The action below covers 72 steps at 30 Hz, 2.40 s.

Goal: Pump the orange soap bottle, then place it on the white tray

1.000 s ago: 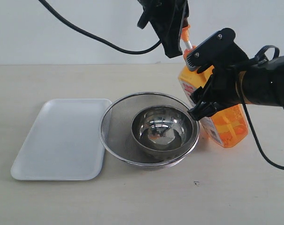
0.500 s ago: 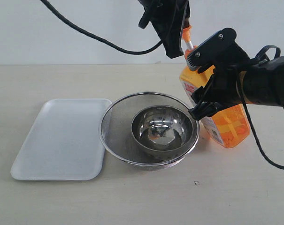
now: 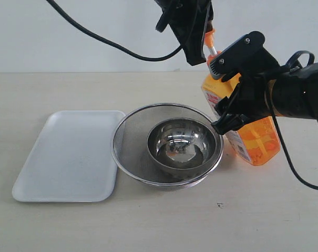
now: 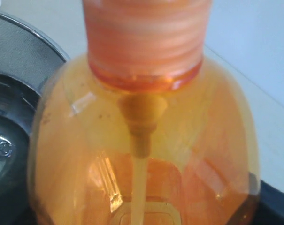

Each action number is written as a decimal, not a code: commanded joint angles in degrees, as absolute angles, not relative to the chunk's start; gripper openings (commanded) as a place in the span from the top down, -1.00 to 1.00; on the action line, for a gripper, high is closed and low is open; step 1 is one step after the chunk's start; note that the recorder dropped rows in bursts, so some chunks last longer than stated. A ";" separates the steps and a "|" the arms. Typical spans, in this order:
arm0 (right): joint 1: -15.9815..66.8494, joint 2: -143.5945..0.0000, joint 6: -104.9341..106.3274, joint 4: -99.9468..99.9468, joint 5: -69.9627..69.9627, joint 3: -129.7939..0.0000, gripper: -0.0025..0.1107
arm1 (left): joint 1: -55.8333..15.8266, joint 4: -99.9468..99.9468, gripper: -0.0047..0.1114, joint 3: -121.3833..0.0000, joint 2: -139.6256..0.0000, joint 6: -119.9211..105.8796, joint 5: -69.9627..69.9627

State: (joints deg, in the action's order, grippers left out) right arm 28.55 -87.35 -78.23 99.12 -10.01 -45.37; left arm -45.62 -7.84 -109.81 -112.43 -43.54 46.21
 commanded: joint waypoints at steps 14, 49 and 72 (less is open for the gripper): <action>28.52 -86.49 -78.05 99.95 -8.58 -45.91 0.96 | -46.48 -1.96 0.84 -108.56 -116.64 -43.55 51.17; 28.52 -86.49 -78.05 99.95 -8.58 -45.91 0.96 | -46.48 -11.19 0.84 -108.69 -105.77 -40.05 48.88; 28.52 -86.49 -78.53 99.95 -11.23 -45.91 0.96 | -46.38 -30.74 0.84 -108.69 -83.87 -15.71 58.21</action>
State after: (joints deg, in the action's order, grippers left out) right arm 28.56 -87.26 -78.64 99.65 -9.14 -45.41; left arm -46.29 -28.66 -108.79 -85.87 -18.54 54.99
